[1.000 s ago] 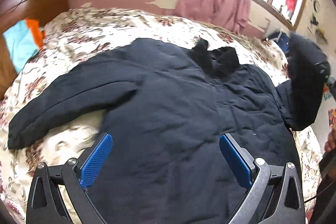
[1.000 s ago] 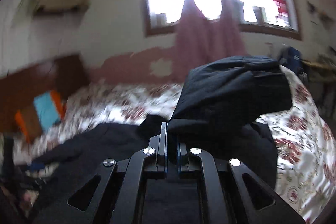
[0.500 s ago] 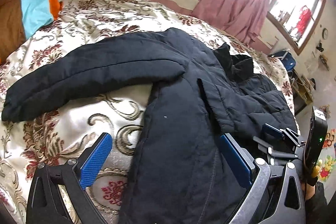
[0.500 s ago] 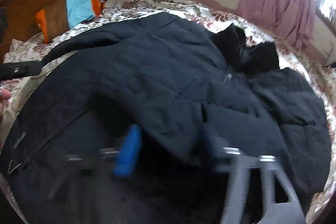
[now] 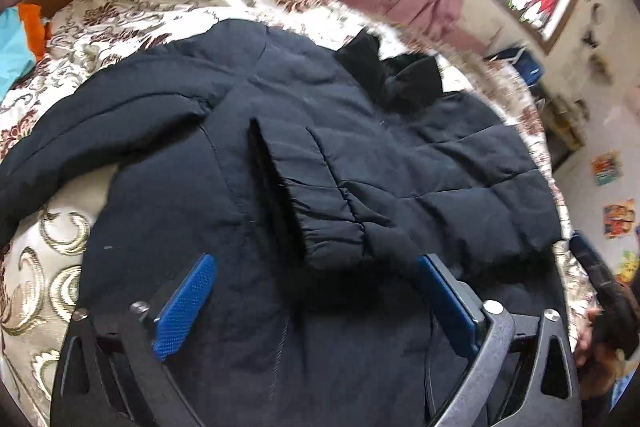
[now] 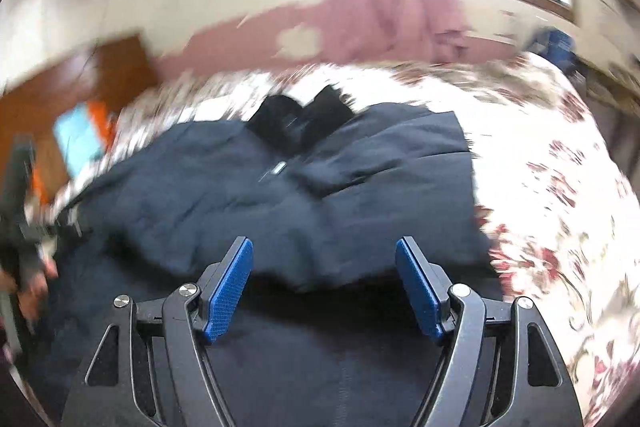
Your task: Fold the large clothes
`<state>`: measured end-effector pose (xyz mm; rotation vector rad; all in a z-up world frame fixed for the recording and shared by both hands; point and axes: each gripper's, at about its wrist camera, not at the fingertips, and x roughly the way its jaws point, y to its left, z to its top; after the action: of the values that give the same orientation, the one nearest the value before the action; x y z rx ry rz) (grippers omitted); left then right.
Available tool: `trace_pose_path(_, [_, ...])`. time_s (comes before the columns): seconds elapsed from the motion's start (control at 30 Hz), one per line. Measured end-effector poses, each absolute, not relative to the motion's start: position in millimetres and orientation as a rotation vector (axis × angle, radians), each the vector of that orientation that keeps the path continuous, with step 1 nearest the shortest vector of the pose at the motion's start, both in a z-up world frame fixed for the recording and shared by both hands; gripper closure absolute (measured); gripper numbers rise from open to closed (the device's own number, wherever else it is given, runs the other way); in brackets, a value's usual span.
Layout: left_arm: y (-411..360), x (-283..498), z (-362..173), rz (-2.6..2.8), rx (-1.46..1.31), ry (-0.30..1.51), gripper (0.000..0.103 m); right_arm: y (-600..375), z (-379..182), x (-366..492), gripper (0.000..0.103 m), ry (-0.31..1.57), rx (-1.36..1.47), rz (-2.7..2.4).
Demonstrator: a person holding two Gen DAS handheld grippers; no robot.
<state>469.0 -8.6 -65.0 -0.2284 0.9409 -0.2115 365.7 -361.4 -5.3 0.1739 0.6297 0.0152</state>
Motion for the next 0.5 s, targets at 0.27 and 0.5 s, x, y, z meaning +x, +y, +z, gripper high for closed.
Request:
trace_pose_path(0.27, [-37.5, 475.1, -47.6, -0.084, -0.101, 0.876, 0.095, -414.3, -4.9, 375.5, 0.06, 0.555, 0.264, -0.073])
trace_pose_path(0.5, [-38.7, 470.1, 6.5, 0.084, 0.006, 0.635, 0.098, -421.9, -28.0, 402.5, 0.08, 0.596, 0.298, 0.009])
